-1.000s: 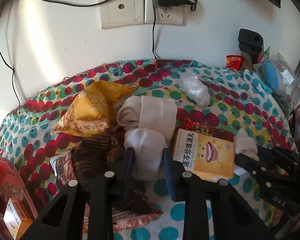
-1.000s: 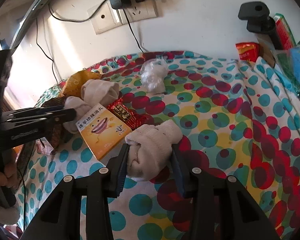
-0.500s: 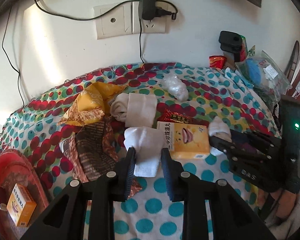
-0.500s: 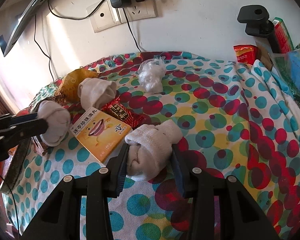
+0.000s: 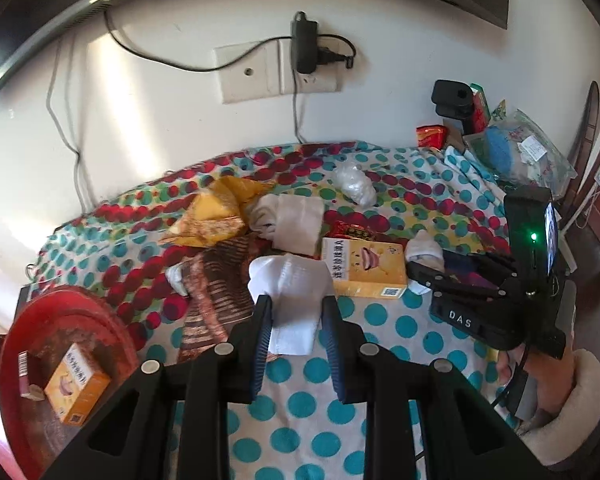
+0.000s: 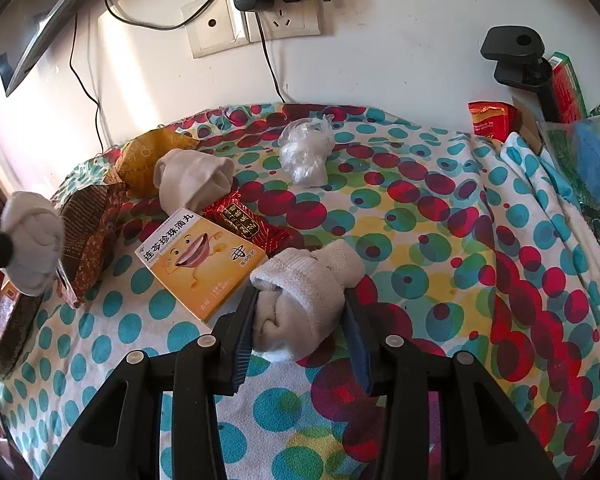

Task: Organize objects
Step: 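Carry the white sock into the red tray and open the left gripper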

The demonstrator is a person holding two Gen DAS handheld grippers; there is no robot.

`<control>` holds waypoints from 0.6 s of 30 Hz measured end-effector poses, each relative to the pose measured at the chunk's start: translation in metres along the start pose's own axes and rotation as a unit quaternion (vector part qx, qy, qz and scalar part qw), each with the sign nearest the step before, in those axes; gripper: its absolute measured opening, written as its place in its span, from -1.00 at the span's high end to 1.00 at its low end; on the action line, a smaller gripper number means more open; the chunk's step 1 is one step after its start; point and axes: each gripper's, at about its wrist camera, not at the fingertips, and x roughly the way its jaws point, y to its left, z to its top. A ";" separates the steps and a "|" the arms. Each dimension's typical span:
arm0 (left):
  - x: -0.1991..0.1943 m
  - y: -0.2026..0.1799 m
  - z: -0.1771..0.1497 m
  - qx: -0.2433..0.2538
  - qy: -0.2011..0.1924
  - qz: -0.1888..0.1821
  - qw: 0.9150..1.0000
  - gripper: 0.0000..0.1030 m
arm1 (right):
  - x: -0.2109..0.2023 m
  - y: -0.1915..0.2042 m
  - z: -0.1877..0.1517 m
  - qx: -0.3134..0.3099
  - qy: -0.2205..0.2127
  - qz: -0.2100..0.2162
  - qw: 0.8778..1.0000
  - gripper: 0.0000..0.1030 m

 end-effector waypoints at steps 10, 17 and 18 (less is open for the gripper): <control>-0.028 0.049 -0.021 -0.043 0.002 0.043 0.998 0.50 | 0.002 0.003 0.000 -0.005 0.002 -0.008 1.000 0.23; -0.057 0.110 -0.036 -0.082 0.001 0.094 0.992 0.50 | 0.003 0.004 0.000 -0.004 0.003 -0.010 1.000 0.22; -0.061 0.120 -0.038 -0.089 0.002 0.102 0.991 0.50 | 0.003 0.005 0.000 -0.004 0.002 -0.010 1.000 0.22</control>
